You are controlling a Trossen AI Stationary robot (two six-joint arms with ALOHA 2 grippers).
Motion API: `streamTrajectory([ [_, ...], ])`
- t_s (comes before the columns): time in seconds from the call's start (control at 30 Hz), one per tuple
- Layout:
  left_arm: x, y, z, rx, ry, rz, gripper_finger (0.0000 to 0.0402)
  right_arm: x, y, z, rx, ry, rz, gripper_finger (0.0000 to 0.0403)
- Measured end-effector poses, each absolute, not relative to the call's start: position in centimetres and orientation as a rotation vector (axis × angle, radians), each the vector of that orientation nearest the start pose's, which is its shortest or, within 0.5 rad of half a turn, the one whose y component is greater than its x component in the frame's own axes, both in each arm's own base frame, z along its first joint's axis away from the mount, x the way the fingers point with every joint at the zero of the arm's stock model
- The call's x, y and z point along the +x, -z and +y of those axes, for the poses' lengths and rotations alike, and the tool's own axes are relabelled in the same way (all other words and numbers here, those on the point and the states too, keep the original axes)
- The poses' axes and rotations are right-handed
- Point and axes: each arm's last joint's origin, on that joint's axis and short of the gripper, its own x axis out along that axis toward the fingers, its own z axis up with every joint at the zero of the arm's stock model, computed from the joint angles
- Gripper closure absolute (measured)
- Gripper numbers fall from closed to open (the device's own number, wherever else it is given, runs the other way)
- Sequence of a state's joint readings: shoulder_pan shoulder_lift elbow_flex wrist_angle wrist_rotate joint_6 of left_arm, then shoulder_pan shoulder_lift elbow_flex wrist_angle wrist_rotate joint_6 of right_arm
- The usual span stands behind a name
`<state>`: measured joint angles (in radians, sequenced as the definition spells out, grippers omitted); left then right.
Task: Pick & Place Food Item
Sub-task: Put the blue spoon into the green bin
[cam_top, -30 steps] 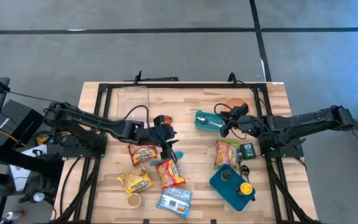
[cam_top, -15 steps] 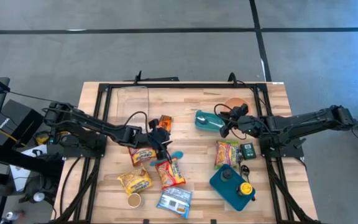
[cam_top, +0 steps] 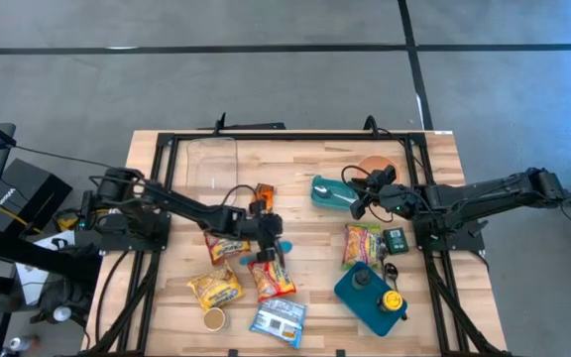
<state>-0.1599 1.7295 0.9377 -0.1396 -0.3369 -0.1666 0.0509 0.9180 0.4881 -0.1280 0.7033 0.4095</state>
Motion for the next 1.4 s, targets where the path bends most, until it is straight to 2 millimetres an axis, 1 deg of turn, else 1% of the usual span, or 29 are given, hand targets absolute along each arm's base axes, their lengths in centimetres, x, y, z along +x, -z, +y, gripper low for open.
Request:
streamTrajectory([
  [0.1, 33.6, -14.9, -4.4, 0.051, -0.213, 0.946, 0.0253, 18.4, -21.8, -0.9, 0.173, 0.729, 0.395, 0.0346],
  [0.2, 33.6, -14.6, -4.5, 0.034, -0.196, 1.009, 0.0253, 18.4, -21.7, -0.9, 0.170, 0.730, 0.402, 0.0346],
  [0.33, 33.5, -14.4, -4.7, -0.015, -0.161, 1.049, 0.0253, 18.3, -21.6, -0.9, 0.164, 0.732, 0.415, 0.0346],
  [0.43, 33.5, -14.4, -4.9, -0.051, -0.140, 1.055, 0.0253, 18.3, -21.6, -0.9, 0.164, 0.732, 0.417, 0.0346],
  [0.67, 33.3, -14.2, -6.0, -0.038, -0.106, 1.059, 0.0253, 18.3, -21.6, -0.9, 0.164, 0.732, 0.417, 0.0346],
  [0.73, 33.3, -14.2, -6.2, -0.022, -0.120, 1.061, 0.0253, 18.3, -21.6, -0.9, 0.165, 0.732, 0.417, 0.0346],
  [0.9, 33.3, -14.2, -6.0, 0.012, -0.177, 1.040, 0.0253, 18.3, -21.6, -0.9, 0.165, 0.732, 0.417, 0.0346],
  [1.0, 33.5, -14.2, -5.4, 0.005, -0.196, 1.035, 0.0253, 18.3, -21.6, -0.9, 0.165, 0.732, 0.417, 0.0346],
  [1.13, 33.6, -14.2, -4.9, -0.030, -0.175, 1.045, 0.0253, 18.3, -21.6, -0.9, 0.165, 0.732, 0.418, 0.0346],
  [1.4, 33.4, -14.2, -5.7, -0.043, -0.143, 1.050, 0.0253, 18.2, -21.5, -0.9, 0.163, 0.732, 0.422, 0.0346],
])
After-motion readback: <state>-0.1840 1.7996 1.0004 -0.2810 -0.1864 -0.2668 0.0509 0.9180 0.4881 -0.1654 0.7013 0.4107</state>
